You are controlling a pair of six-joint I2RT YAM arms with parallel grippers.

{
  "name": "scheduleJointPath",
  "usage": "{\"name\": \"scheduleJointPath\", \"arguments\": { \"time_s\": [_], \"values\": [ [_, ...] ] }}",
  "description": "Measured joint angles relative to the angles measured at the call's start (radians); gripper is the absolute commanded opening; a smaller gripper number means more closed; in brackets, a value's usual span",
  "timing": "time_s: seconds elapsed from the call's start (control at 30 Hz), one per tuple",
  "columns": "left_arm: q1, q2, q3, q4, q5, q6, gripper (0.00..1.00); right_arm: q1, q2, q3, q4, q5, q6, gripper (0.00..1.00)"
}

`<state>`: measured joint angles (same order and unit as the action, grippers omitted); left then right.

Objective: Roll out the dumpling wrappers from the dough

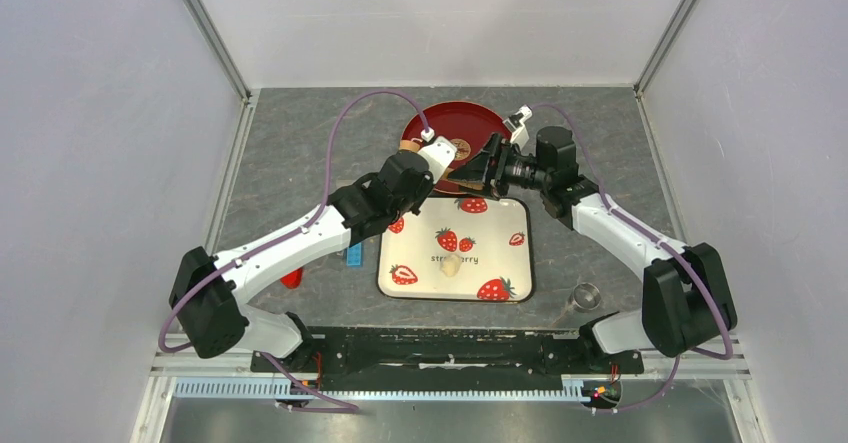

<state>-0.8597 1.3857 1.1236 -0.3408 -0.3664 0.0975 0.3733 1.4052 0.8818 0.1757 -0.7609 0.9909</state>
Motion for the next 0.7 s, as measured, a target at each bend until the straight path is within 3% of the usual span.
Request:
{"name": "scheduleJointPath", "arguments": {
  "time_s": [0.7],
  "values": [
    [0.000, -0.040, -0.020, -0.001, 0.000, -0.041, 0.02, 0.016, 0.016, -0.016, 0.142, 0.013, 0.064, 0.58]
  ]
}}
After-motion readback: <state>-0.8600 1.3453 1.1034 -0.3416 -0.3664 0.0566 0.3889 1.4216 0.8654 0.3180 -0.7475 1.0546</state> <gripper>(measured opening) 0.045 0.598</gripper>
